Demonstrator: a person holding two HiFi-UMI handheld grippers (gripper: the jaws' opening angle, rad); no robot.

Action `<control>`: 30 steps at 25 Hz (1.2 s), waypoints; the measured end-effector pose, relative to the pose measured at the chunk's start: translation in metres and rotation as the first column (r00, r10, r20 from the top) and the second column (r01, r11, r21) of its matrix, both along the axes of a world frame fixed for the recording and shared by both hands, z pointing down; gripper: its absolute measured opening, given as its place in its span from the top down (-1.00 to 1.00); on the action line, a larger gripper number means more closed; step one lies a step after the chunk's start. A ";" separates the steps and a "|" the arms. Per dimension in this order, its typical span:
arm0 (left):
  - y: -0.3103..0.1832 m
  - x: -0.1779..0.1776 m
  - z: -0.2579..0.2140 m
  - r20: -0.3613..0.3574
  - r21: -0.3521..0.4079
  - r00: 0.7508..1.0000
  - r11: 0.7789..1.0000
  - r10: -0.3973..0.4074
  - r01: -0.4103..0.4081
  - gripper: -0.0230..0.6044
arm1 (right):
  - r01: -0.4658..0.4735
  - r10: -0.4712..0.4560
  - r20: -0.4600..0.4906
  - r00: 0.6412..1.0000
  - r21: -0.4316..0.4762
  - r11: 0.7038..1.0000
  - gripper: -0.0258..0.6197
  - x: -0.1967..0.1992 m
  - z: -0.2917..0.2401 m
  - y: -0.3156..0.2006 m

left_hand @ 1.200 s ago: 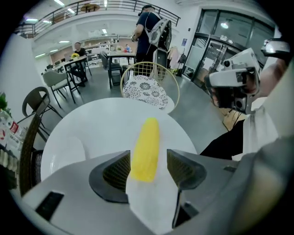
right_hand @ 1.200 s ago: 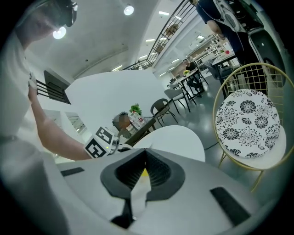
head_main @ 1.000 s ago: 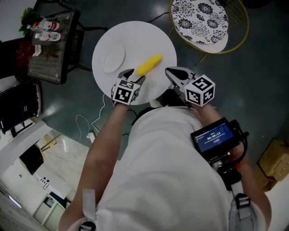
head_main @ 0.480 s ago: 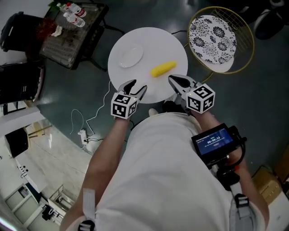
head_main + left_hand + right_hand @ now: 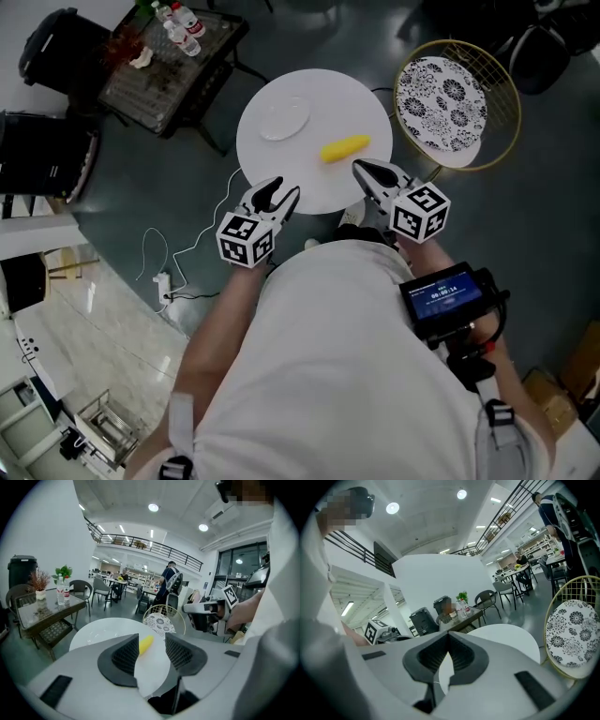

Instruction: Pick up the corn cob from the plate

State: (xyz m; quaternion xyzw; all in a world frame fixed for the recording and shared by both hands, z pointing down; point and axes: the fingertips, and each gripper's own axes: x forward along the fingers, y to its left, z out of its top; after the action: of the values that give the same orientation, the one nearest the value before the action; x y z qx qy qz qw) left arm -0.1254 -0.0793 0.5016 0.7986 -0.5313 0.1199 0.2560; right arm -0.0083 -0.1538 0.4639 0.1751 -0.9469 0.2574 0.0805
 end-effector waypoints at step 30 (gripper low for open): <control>0.076 -0.004 -0.020 -0.062 0.104 0.997 0.994 0.038 -0.031 0.90 | -0.002 0.001 0.014 1.000 0.080 0.997 0.90 -0.002 -0.019 0.086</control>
State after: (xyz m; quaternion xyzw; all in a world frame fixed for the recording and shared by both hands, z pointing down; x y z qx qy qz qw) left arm -0.1298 -0.0031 0.4817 0.8233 -0.5144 0.0711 0.2293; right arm -0.0101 -0.0680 0.4446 0.1772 -0.9568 0.2207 0.0668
